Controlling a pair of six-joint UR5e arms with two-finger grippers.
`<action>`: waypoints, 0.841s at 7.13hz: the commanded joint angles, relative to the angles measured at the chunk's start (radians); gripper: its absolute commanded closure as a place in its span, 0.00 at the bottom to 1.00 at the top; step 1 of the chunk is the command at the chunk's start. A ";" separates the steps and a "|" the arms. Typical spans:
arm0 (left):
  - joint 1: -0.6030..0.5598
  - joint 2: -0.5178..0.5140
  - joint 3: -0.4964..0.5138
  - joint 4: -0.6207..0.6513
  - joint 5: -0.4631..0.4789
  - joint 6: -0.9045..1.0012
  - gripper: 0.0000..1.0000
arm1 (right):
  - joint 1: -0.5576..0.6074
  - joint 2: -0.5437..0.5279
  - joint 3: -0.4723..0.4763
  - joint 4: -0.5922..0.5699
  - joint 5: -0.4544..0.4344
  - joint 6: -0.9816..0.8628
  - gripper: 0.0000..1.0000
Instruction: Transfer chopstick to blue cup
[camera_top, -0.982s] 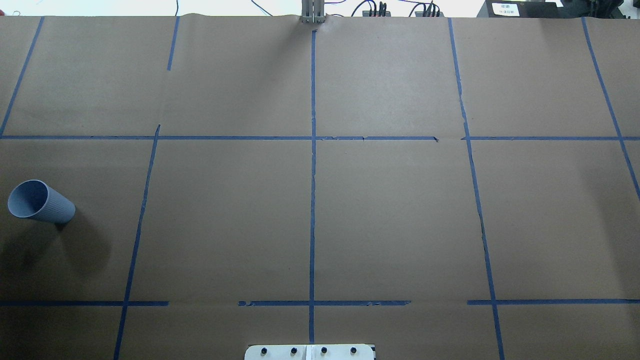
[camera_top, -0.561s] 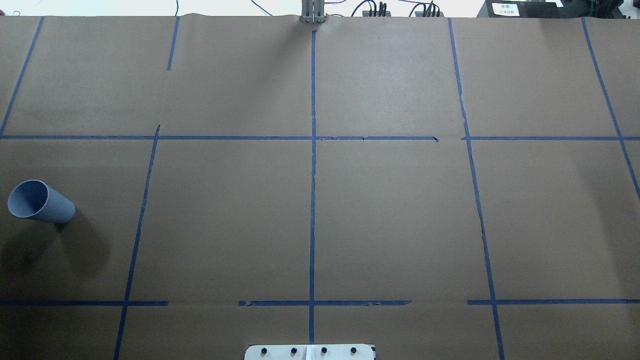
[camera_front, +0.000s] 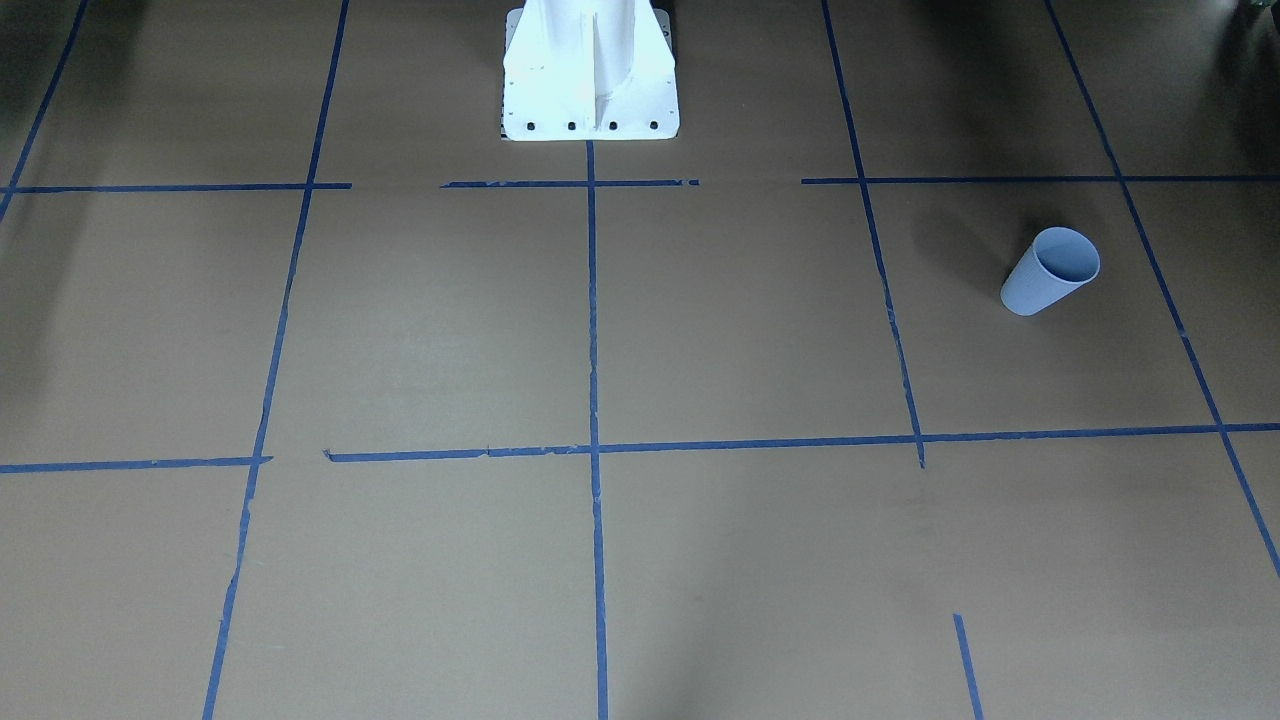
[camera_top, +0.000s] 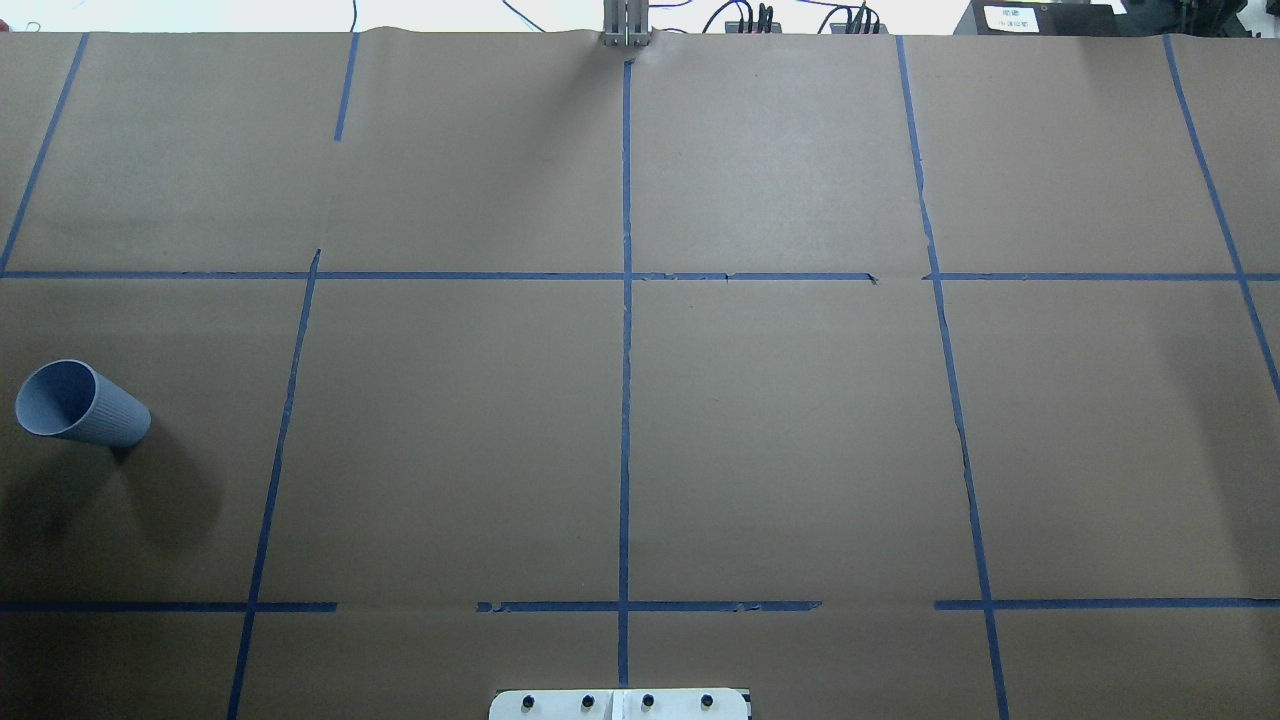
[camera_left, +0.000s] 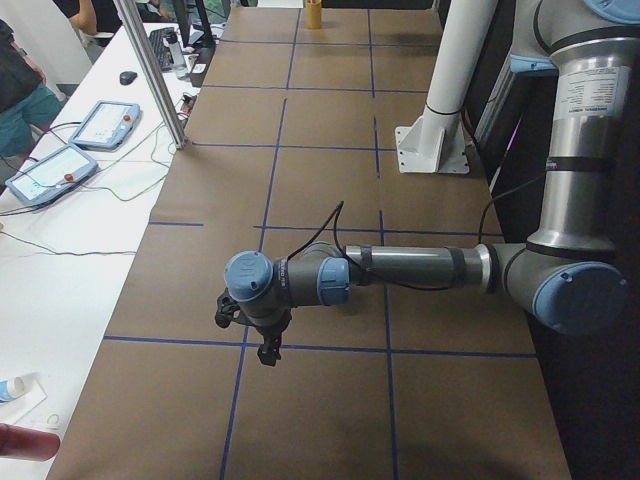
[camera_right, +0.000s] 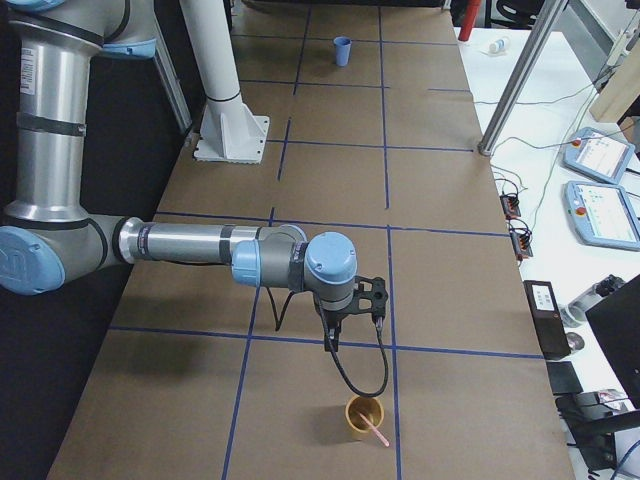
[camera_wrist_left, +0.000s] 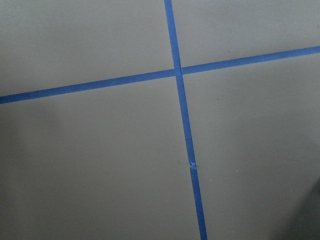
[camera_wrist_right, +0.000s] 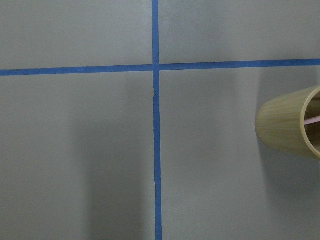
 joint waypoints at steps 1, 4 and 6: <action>0.013 0.049 -0.139 -0.002 -0.003 -0.179 0.00 | -0.001 0.001 0.002 0.007 0.000 0.002 0.00; 0.120 0.119 -0.316 -0.030 -0.015 -0.385 0.00 | 0.001 0.001 0.011 0.009 0.000 -0.001 0.00; 0.306 0.150 -0.324 -0.234 -0.028 -0.666 0.00 | -0.001 0.001 0.011 0.009 0.000 -0.001 0.00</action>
